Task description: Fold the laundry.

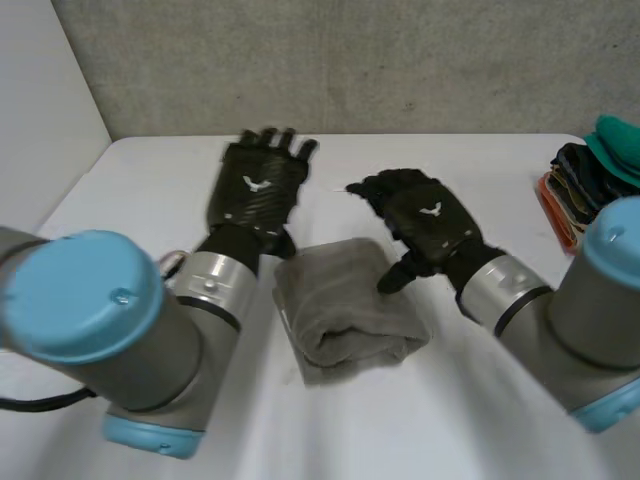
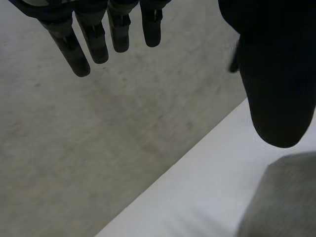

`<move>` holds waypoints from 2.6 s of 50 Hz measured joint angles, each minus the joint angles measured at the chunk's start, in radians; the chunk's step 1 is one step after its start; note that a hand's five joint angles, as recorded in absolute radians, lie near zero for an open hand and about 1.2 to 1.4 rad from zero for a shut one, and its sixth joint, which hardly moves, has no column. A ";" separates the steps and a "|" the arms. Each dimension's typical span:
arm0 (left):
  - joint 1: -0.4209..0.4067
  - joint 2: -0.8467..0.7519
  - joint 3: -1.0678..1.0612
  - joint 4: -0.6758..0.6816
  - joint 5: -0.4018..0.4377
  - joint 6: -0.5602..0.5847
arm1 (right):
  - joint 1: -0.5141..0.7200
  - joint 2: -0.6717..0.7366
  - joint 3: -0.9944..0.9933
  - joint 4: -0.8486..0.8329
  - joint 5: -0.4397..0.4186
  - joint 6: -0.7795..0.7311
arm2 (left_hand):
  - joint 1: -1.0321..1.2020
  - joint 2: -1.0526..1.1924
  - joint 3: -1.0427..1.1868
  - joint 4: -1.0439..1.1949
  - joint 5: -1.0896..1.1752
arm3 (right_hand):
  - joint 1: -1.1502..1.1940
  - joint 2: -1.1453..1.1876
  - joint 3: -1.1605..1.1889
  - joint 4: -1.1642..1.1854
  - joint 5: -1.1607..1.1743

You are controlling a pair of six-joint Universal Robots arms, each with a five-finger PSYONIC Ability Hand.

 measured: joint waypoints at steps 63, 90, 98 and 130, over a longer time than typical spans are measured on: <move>0.045 -0.051 0.235 -0.462 0.244 -0.147 | 0.112 0.197 0.216 -0.284 0.029 -0.464 | -0.010 0.000 0.000 0.000 0.000 | 0.276 0.279 0.285 0.288 0.274; 0.050 -0.042 0.240 -0.459 0.242 -0.150 | 0.062 0.275 -0.091 -0.233 0.034 -0.399 | -0.010 0.000 0.000 0.000 0.000 | 0.796 0.931 0.943 0.983 0.864; 0.047 -0.001 0.283 -0.458 0.242 -0.148 | -0.093 0.115 -0.301 -0.189 0.032 -0.240 | -0.010 0.000 0.000 0.000 0.000 | 0.796 0.931 0.943 0.986 0.870; -0.014 0.037 0.203 -0.452 0.249 -0.149 | -0.854 0.562 -0.574 -0.546 -0.395 0.312 | -0.010 0.000 0.000 0.000 0.000 | 0.796 0.935 0.964 0.987 0.896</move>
